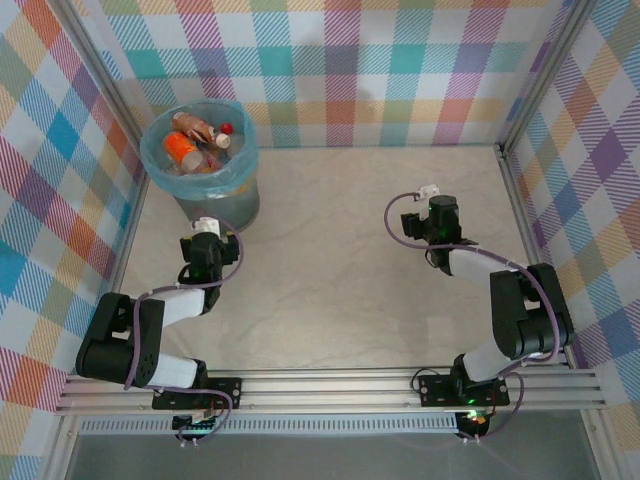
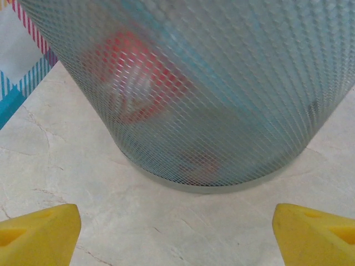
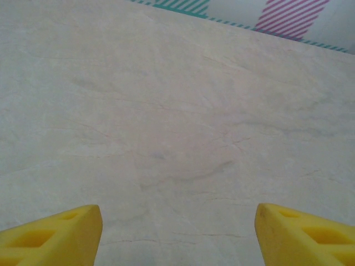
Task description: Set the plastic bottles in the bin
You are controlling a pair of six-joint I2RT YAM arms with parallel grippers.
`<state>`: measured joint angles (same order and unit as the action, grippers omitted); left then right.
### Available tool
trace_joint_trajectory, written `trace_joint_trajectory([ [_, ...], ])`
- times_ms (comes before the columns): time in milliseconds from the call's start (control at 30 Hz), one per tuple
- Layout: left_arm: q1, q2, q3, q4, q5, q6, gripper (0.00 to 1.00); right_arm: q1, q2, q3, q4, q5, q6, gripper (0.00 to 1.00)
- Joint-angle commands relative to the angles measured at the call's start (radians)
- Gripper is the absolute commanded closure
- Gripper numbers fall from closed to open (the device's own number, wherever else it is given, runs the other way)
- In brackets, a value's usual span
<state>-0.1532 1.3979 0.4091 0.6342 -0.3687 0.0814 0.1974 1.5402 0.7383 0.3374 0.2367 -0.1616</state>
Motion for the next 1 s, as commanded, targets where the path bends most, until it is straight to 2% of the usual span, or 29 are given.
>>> trace_joint_trajectory([
  [0, 0.009, -0.026, 0.017, -0.048, 0.086, 0.002, 0.11, -0.001, -0.036, -0.022, -0.006, 0.037, 0.010, 0.27],
  [67, 0.009, -0.043, 0.027, -0.108, 0.085, 0.015, 0.11, -0.003, -0.061, -0.069, 0.034, -0.005, 0.002, 0.26],
  [233, 0.020, -0.059, -0.005, -0.062, 0.118, 0.062, 0.09, -0.004, -0.081, -0.152, 0.119, -0.165, -0.040, 0.27],
  [333, 0.047, -0.072, -0.035, -0.007, 0.187, 0.057, 0.09, -0.010, -0.120, -0.235, 0.213, -0.236, -0.056, 0.25],
  [433, 0.076, -0.093, -0.066, 0.035, 0.265, 0.048, 0.08, -0.055, -0.119, -0.346, 0.420, -0.299, -0.025, 0.25],
  [533, 0.117, -0.106, -0.077, 0.044, 0.355, 0.034, 0.08, -0.141, -0.120, -0.413, 0.539, -0.357, 0.054, 0.25],
  [600, 0.147, -0.098, -0.065, 0.030, 0.404, 0.021, 0.08, -0.206, -0.051, -0.461, 0.698, -0.424, 0.126, 0.26],
  [667, 0.163, -0.084, -0.048, 0.015, 0.450, 0.014, 0.08, -0.219, 0.011, -0.486, 0.828, -0.442, 0.142, 0.26],
  [733, 0.168, -0.067, -0.049, 0.048, 0.499, -0.011, 0.08, -0.221, -0.023, -0.468, 0.735, -0.437, 0.135, 0.24],
  [833, 0.163, 0.003, -0.075, 0.200, 0.580, -0.025, 0.07, -0.222, -0.012, -0.412, 0.649, -0.401, 0.156, 0.18],
  [967, 0.137, 0.161, -0.059, 0.303, 0.533, -0.010, 0.07, -0.223, -0.006, -0.377, 0.589, -0.362, 0.175, 0.13],
])
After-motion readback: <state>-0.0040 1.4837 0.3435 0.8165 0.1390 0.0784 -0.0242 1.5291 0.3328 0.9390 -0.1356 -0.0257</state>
